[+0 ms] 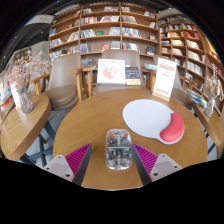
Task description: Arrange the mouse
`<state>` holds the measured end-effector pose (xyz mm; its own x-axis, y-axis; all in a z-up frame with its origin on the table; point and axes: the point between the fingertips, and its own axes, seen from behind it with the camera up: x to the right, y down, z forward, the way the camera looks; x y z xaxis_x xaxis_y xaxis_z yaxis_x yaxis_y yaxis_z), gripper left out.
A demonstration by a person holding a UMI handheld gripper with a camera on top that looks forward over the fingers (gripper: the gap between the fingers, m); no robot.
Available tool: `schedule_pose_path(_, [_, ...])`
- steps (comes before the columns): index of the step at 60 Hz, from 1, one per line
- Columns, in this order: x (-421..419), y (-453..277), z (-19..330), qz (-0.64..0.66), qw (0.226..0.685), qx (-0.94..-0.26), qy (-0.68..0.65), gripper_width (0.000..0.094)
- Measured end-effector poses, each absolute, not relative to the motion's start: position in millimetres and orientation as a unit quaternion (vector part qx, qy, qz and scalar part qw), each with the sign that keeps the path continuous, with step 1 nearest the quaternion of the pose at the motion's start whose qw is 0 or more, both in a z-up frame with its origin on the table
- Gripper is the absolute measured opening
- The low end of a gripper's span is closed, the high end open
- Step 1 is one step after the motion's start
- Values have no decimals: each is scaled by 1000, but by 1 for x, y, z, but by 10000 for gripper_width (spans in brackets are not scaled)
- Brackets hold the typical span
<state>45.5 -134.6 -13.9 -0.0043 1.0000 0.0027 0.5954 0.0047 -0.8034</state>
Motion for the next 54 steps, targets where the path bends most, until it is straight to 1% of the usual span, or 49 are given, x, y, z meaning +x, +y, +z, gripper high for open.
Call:
schedule_pose_path(3, [43,-133,-14,318,320,-631,-631,770])
schedule_pose_path(6, [39,-131,-14,317,324,-632,-629,683])
schedule_pose_path(7, [38,-130,-14,317,325,-631,-629,622])
schedule_pose_path(8, [37,-129,-14,316,326,-631,-629,516])
schedule_pose_path(9, [35,-129,-14,318,326,-630,-630,454])
schedule_pose_path(14, [33,-126,-13,311,320,-632,-634,426])
schedule_pose_path(16, [32,-126,-7,316,320,-632,-631,424])
schedule_pose_path(19, [28,-127,11,330,326,-627,-626,410])
schedule_pose_path(28, [3,-110,76,365,340,-621,-605,414])
schedule_pose_path(32, [-21,-85,100,367,362,-618,-594,412])
schedule_pose_path(35, [-39,-64,108,359,378,-620,-586,413])
schedule_pose_path(39, [-60,-38,104,347,386,-628,-580,413])
schedule_pose_path(44, [-83,-7,82,327,383,-642,-578,411])
schedule_pose_path(54, [-97,29,27,300,350,-675,-577,411])
